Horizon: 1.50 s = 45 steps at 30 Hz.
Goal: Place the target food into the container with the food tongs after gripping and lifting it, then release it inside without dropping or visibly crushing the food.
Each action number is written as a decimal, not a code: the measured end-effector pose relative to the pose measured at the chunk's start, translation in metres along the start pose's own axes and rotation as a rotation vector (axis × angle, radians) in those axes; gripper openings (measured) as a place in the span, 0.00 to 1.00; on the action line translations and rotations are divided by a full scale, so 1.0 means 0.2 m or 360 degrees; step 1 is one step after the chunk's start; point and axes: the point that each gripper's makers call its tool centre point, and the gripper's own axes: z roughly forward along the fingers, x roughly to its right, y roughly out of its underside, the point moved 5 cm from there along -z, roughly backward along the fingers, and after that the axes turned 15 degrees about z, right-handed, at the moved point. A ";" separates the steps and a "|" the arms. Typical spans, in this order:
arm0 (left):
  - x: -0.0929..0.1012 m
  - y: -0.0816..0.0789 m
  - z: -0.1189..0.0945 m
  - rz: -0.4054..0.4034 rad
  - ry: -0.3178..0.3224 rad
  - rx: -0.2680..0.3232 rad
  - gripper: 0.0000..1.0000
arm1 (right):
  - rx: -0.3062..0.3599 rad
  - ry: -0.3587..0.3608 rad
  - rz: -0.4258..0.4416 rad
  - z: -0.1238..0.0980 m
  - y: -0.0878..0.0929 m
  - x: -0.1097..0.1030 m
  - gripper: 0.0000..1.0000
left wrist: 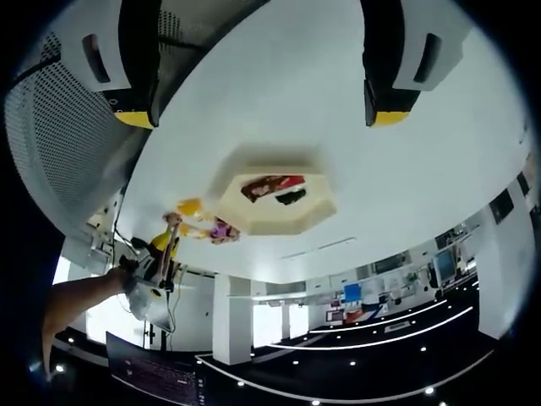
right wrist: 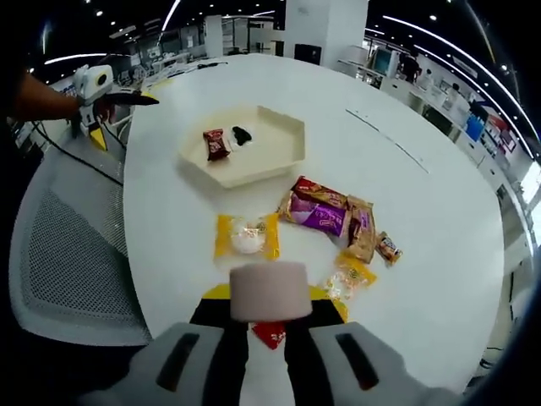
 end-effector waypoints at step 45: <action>-0.01 -0.02 0.00 0.0024 -0.0014 0.0036 0.99 | 0.0105 0.0156 0.0065 -0.40 -0.57 0.12 0.16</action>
